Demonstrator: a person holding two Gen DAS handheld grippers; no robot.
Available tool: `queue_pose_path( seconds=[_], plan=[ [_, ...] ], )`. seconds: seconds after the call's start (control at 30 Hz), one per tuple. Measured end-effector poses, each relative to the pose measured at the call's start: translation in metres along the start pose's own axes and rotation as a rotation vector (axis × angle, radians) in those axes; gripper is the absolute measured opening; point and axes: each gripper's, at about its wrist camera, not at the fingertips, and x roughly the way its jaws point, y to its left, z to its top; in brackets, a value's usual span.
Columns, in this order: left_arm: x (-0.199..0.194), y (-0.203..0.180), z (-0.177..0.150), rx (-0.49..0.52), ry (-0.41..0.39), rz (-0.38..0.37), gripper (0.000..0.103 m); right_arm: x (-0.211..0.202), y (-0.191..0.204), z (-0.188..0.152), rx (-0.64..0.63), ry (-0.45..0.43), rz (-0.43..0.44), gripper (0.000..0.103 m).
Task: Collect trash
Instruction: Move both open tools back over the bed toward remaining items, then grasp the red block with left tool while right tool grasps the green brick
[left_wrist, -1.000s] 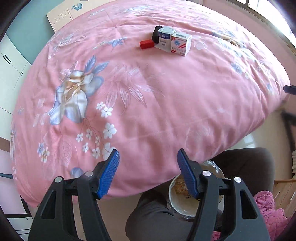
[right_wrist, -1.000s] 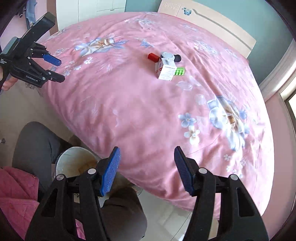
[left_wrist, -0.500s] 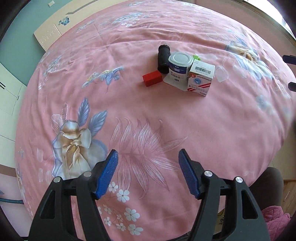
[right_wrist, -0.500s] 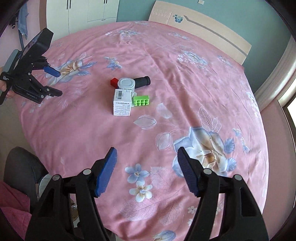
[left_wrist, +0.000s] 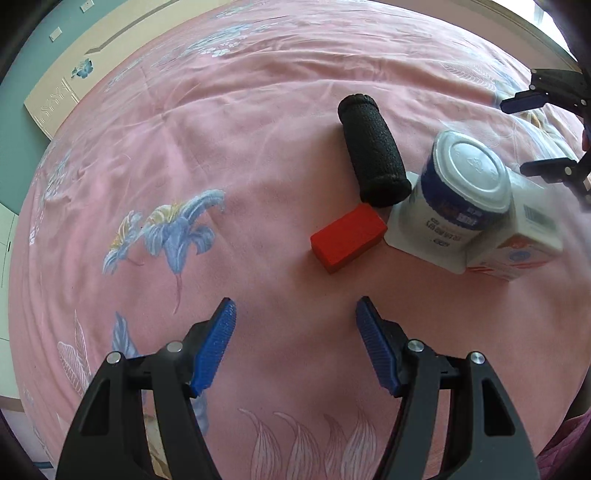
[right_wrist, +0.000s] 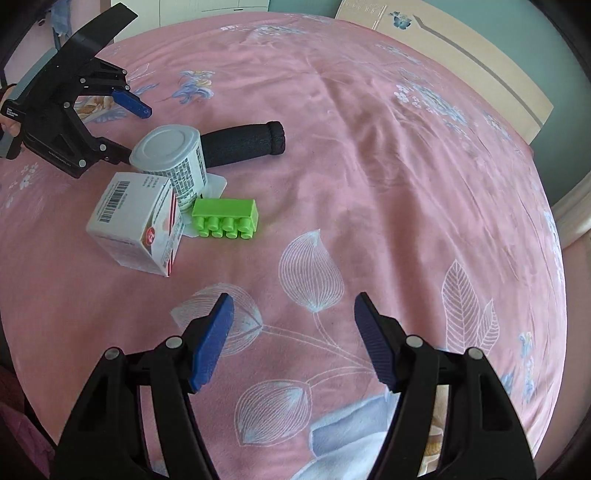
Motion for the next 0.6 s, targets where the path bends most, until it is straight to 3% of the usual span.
queue_pose_path(
  seconds=[0.2, 0.37, 0.53, 0.6],
  plan=[
    [0.011, 0.000, 0.018, 0.090, -0.071, -0.088, 0.070, 0.037, -0.001, 0.028, -0.074, -0.017, 0.118, 0.068],
    [0.014, -0.010, 0.026, 0.161, -0.103, -0.107, 0.069, 0.050, 0.010, 0.047, -0.154, -0.034, 0.160, 0.068],
    [0.017, -0.012, 0.026, 0.171, -0.106, -0.134, 0.058, 0.053, 0.013, 0.055, -0.216, -0.021, 0.177, 0.063],
    [0.017, -0.011, 0.026, 0.161, -0.105, -0.153, 0.053, 0.053, 0.013, 0.059, -0.233, -0.019, 0.193, 0.054]
  ],
)
